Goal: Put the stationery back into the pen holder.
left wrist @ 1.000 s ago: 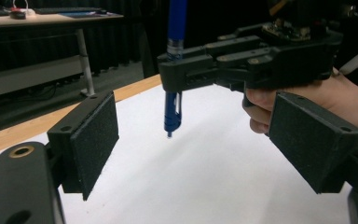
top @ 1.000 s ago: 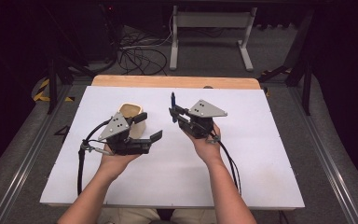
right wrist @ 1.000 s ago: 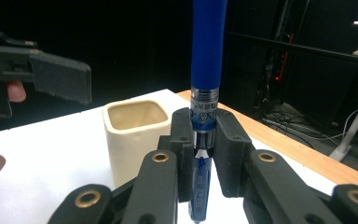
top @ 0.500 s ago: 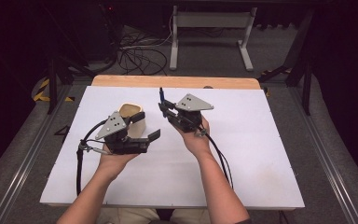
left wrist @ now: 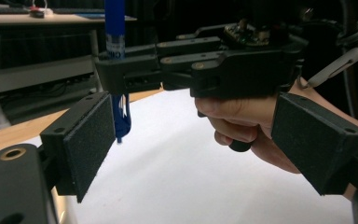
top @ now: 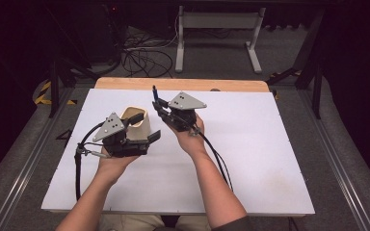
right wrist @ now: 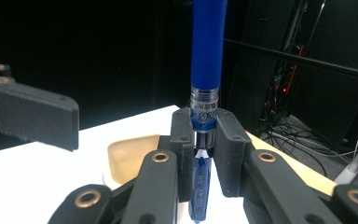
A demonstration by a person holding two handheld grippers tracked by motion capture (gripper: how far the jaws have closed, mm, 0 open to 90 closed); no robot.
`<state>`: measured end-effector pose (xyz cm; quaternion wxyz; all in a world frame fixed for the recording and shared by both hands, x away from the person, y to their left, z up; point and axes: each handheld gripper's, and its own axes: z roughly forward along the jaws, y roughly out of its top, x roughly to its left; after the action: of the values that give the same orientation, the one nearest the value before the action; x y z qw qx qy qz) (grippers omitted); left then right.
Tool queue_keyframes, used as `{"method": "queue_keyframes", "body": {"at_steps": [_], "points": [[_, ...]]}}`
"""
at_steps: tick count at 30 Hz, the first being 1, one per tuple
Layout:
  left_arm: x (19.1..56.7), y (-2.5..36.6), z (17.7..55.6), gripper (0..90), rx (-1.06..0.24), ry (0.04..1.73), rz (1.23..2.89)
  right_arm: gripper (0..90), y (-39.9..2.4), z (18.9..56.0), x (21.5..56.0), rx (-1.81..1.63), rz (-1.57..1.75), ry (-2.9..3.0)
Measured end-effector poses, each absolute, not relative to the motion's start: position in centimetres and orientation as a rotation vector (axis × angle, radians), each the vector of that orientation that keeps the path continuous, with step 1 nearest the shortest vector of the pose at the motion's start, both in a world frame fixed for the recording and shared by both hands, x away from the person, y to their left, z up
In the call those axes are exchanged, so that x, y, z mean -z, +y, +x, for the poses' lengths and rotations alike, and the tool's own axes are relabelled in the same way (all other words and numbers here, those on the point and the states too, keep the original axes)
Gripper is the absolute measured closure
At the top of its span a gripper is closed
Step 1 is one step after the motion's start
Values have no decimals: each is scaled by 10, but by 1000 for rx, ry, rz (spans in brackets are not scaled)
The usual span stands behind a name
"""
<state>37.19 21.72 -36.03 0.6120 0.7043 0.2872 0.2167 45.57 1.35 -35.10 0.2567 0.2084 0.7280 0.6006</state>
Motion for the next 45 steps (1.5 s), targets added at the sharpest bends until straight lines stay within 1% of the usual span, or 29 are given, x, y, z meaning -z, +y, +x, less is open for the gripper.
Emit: {"method": "queue_keyframes", "body": {"at_steps": [8,27,45], "points": [[365,221,376,149,-508,694,1631,793,30,460,353,-1640,559,1958],[361,227,373,150,-509,691,1606,793,56,472,362,-1767,548,1987],[360,228,372,155,-509,685,1607,792,72,475,375,-1742,532,2051]]}}
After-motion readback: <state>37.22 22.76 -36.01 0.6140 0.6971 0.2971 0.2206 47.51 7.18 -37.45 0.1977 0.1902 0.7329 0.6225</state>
